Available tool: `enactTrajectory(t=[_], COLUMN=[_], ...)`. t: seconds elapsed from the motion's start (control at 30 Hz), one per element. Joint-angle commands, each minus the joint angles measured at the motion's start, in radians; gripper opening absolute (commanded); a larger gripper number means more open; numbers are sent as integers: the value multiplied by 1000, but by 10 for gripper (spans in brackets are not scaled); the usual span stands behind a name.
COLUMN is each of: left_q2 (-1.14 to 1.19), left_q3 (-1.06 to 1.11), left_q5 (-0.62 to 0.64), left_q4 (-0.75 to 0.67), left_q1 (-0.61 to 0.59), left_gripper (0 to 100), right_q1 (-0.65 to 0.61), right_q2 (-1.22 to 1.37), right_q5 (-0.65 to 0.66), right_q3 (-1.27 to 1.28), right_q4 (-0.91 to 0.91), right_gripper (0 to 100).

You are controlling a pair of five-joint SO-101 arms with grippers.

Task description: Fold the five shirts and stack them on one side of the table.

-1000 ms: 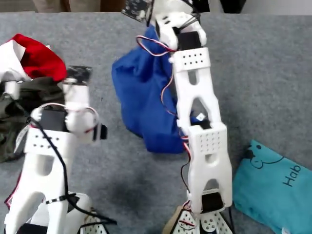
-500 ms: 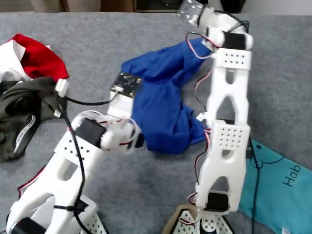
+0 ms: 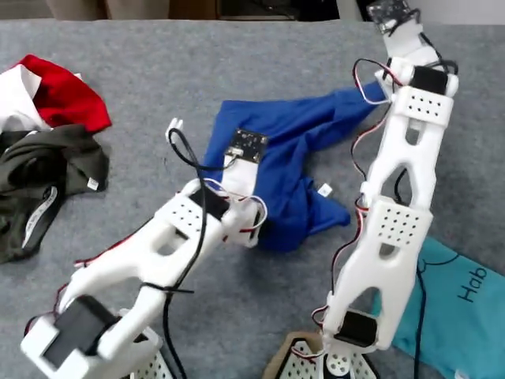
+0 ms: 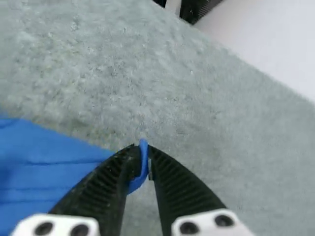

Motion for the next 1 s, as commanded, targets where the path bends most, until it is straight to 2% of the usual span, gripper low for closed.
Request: enactTrajectory(t=[0.0, 0.07, 0.43, 0.6, 0.8, 0.97], left_q2=[31, 39, 47, 79, 245, 329], left_q3=[-64, -81, -364, -459, -598, -698], left_q5=[-34, -66, -344, -379, -371, -339], left_q4=[-58, -54, 169, 164, 170, 201], left_q1=[-43, -98, -453, -575, -672, -681], left_gripper=[58, 16, 19, 19, 19, 21], right_q1=[13, 12, 7, 7, -1, -27], right_q2=[27, 41, 47, 47, 47, 48], right_q5=[-44, -44, -44, -44, -37, -35], right_q3=[1, -1, 8, 10, 12, 12], right_q4=[-81, -106, -107, -106, -83, -55], right_gripper=[5, 5, 5, 5, 5, 5])
